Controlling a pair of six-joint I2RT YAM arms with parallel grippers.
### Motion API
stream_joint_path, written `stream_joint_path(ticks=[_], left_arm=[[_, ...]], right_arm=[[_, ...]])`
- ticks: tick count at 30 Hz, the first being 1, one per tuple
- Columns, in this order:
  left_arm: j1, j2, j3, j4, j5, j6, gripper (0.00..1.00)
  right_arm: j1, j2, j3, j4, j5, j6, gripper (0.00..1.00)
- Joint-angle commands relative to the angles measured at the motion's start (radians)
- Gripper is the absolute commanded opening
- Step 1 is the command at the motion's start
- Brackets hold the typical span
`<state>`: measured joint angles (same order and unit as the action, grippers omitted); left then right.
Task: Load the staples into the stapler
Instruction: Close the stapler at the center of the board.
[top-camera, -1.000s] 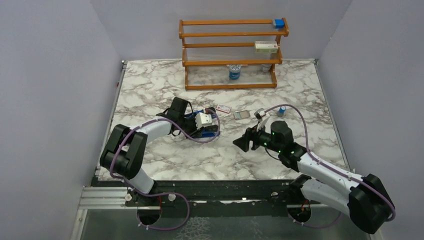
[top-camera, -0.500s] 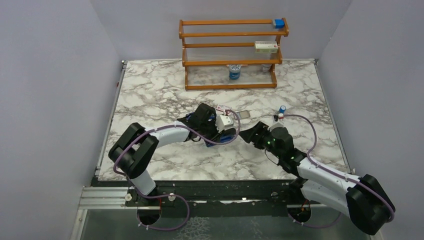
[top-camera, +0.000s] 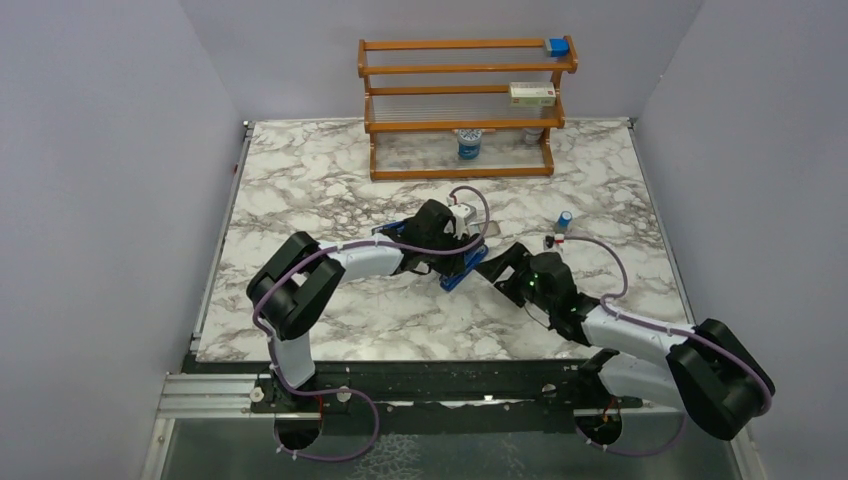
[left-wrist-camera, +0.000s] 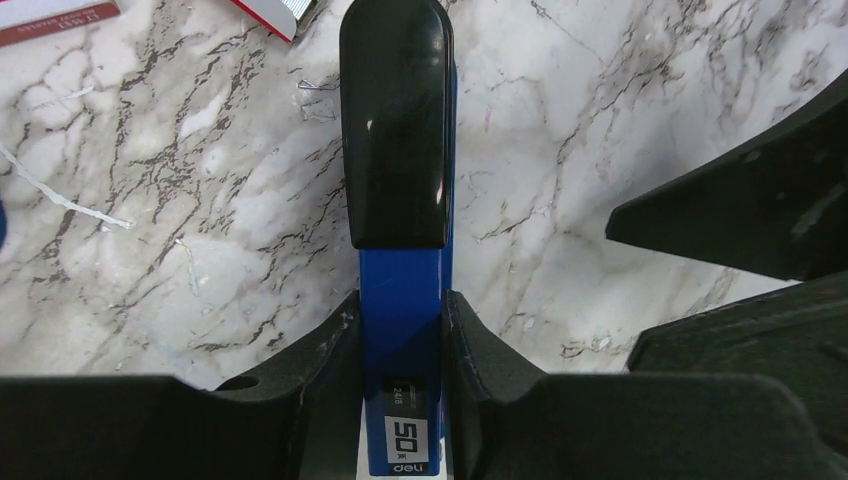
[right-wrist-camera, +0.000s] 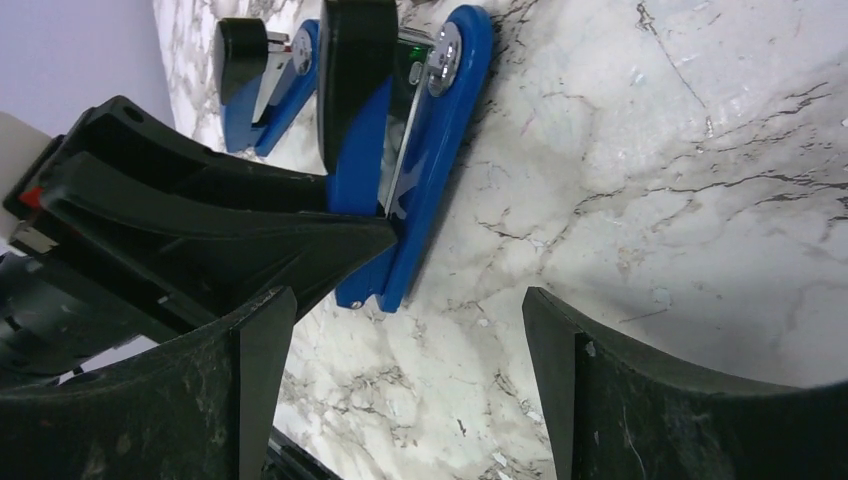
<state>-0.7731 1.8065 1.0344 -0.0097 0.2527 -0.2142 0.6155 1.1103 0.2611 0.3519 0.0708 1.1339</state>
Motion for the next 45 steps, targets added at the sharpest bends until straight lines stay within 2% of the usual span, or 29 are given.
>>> stream_joint_path(ticks=[1, 11, 22, 29, 37, 45], left_arm=[[-0.014, 0.045, -0.051, 0.005, 0.033, -0.164, 0.03], [-0.021, 0.049, -0.143, 0.071, 0.063, -0.191, 0.03], [-0.035, 0.03, -0.188, 0.082, 0.069, -0.172, 0.03], [-0.035, 0.034, -0.179, 0.055, 0.047, -0.139, 0.03], [-0.035, 0.051, -0.142, 0.021, 0.031, -0.125, 0.03], [-0.035, 0.07, -0.138, 0.017, 0.059, -0.123, 0.03]], right_arm=[[0.0, 0.069, 0.013, 0.088, 0.038, 0.068, 0.88], [0.001, 0.334, 0.054, 0.293, -0.01, 0.187, 0.9], [0.0, 0.47, 0.099, 0.265, 0.08, 0.323, 0.84], [0.0, 0.374, 0.089, 0.185, 0.134, 0.25, 0.82], [-0.001, 0.218, -0.013, 0.13, 0.162, 0.205, 0.82], [-0.002, 0.327, 0.04, 0.203, 0.13, 0.227, 0.82]])
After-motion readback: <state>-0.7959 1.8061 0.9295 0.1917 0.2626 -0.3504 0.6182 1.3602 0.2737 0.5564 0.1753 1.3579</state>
